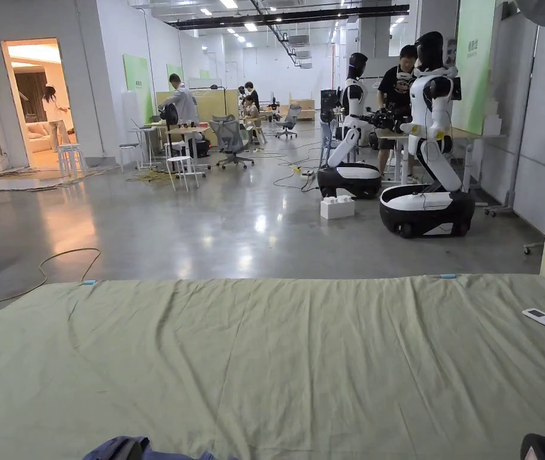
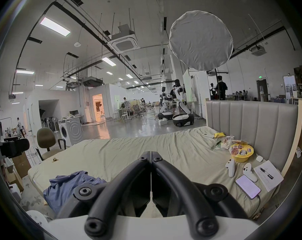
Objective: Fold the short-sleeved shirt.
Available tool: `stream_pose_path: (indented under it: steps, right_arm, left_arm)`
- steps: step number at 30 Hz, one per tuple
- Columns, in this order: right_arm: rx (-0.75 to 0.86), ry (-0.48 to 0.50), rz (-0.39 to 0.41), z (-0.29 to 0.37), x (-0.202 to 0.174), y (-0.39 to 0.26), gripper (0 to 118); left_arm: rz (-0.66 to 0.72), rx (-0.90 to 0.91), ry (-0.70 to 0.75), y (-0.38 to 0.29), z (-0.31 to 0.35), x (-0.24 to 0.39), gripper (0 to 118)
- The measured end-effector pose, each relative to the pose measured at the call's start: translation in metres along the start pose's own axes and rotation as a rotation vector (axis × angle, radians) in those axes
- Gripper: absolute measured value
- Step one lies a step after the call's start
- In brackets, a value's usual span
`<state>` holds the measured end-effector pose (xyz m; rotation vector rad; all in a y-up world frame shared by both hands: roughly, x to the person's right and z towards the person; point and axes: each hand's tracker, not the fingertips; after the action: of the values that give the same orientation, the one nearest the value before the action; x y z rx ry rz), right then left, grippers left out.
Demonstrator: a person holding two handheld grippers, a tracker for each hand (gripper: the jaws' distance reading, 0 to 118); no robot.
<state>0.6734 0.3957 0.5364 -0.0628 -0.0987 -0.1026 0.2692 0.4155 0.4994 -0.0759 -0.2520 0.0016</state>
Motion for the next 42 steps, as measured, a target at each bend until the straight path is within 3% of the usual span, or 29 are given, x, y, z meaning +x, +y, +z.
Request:
stream_pose_path:
  steps: [13, 14, 16, 18, 21, 28, 34, 37, 38, 40, 42]
  right_arm:
    - [-0.008, 0.018, 0.048, -0.004, -0.003, -0.006, 1]
    - [-0.014, 0.020, 0.052, -0.004, -0.002, -0.007, 1]
    - [-0.026, 0.025, 0.061, -0.004, -0.001, -0.012, 1]
    - [-0.046, 0.029, 0.068, -0.004, 0.001, -0.018, 1]
    - [-0.112, 0.035, 0.043, -0.008, 0.005, -0.033, 1]
    - [-0.242, 0.021, 0.040, -0.014, 0.014, -0.062, 1]
    - [-0.346, -0.064, 0.066, -0.014, 0.029, -0.076, 1]
    - [-0.371, -0.096, 0.047, -0.015, 0.036, -0.081, 1]
    - [-0.378, -0.100, 0.039, -0.014, 0.038, -0.083, 1]
    - [-0.402, -0.111, 0.013, -0.016, 0.042, -0.090, 1]
    - [-0.444, -0.116, -0.014, -0.018, 0.043, -0.099, 1]
  left_arm:
    - [-0.006, -0.029, 0.005, -0.005, -0.008, -0.012, 6]
    - [-0.010, -0.062, 0.048, -0.006, -0.011, -0.016, 13]
    - [0.042, -0.143, 0.149, -0.014, -0.023, -0.031, 41]
    - [0.092, -0.243, 0.120, -0.028, -0.040, -0.053, 45]
    - [0.126, -0.308, 0.116, -0.061, -0.070, -0.079, 73]
    - [0.160, -0.598, 0.099, -0.145, -0.174, -0.116, 90]
    - [-0.007, -0.753, 0.059, -0.208, -0.246, -0.125, 88]
    - [0.095, -0.817, 0.145, -0.229, -0.269, -0.142, 69]
    - [0.128, -0.824, 0.151, -0.235, -0.274, -0.147, 68]
    - [0.083, -0.801, 0.125, -0.239, -0.274, -0.143, 66]
    - [-0.009, -0.804, 0.104, -0.238, -0.272, -0.135, 53]
